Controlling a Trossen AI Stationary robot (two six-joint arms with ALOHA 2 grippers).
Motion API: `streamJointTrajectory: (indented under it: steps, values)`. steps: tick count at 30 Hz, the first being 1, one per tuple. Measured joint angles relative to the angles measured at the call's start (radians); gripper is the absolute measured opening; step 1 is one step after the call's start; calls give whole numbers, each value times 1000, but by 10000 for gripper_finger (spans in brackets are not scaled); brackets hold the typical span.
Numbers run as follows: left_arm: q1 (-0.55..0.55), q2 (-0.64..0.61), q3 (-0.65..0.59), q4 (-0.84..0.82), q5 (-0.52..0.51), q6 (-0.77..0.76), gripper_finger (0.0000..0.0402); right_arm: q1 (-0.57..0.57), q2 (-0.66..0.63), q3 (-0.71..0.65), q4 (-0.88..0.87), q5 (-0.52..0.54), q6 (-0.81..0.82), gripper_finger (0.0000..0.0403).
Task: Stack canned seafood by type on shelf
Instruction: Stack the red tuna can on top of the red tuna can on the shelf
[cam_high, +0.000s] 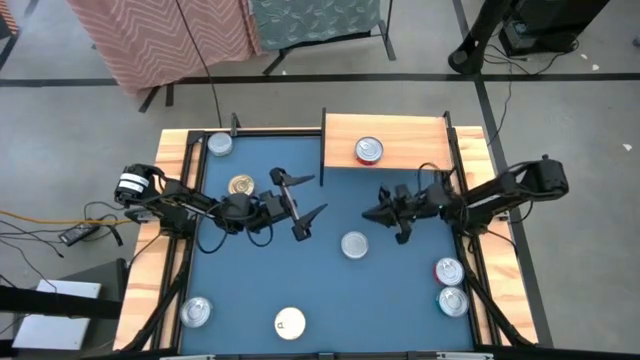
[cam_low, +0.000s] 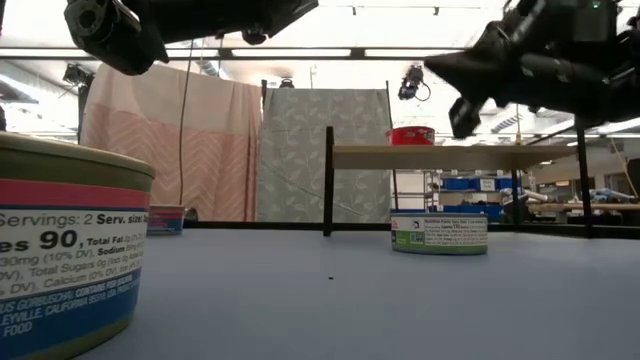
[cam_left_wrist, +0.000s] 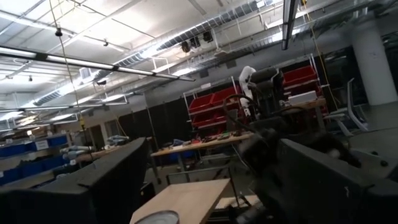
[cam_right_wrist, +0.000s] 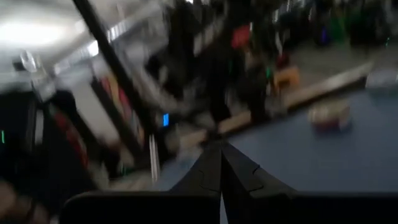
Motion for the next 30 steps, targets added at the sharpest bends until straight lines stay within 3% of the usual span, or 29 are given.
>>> streamJointTrajectory:
  steps: [8,16,19,25,30]
  values:
    - [0,0,0,-38,0,0,362,101,-94,38,-379,35,-39,8]
    - [0,0,0,-39,0,0,362,200,-207,386,-1329,110,-277,8]
    - [0,0,0,-39,0,0,362,224,-213,515,-1586,140,-288,8]
    - [0,0,0,-46,-1,0,362,311,-212,621,-1969,231,-130,8]
    - [0,0,0,-57,-1,0,362,402,-212,624,-2202,229,92,14]
